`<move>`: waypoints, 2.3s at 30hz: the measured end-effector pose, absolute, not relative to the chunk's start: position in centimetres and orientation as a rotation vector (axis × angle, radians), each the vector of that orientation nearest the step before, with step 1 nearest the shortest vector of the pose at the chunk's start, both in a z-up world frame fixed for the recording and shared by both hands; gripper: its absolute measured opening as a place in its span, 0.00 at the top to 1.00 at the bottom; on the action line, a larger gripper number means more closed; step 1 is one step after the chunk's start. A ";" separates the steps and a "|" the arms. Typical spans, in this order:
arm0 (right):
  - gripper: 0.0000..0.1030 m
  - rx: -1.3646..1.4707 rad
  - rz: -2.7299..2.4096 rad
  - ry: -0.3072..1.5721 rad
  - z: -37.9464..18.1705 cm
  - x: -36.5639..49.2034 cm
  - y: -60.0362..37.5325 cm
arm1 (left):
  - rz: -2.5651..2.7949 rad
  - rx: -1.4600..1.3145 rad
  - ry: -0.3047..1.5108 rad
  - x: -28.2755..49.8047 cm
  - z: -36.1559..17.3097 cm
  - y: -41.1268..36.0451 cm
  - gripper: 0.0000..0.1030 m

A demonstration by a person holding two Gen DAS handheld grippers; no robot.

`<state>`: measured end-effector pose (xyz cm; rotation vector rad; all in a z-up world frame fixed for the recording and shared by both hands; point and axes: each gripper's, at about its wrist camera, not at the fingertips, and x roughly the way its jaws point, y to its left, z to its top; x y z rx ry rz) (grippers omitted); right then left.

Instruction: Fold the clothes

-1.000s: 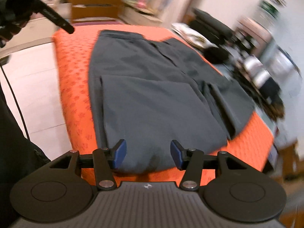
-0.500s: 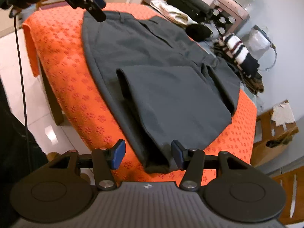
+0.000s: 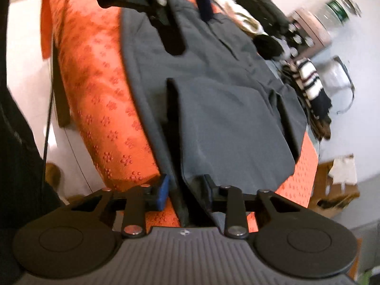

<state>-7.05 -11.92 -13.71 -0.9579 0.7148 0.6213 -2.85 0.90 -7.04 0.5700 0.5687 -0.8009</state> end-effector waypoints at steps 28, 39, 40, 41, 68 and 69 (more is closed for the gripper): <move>0.56 -0.966 0.625 0.627 -10.8 -5.6 -11.6 | -0.799 0.767 0.543 -1.5 -11.1 -5.2 0.85; 0.89 -1.058 0.620 0.609 -12.6 -2.3 -11.3 | -0.757 0.677 0.574 -2.0 -10.3 -3.6 0.71; 0.89 -1.055 0.622 0.607 -12.1 -2.2 -11.4 | -0.748 0.663 0.571 -2.3 -10.2 -3.0 0.64; 0.89 -1.060 0.625 0.606 -11.7 -2.0 -11.4 | -0.740 0.650 0.568 -2.6 -10.1 -2.4 0.63; 0.91 -0.995 0.617 0.647 -3.0 1.1 -12.4 | -0.120 0.661 0.566 -1.8 -7.5 12.4 0.96; 0.91 -0.990 0.616 0.649 -2.4 1.0 -12.6 | -0.121 0.652 0.561 -2.0 -6.7 12.4 0.96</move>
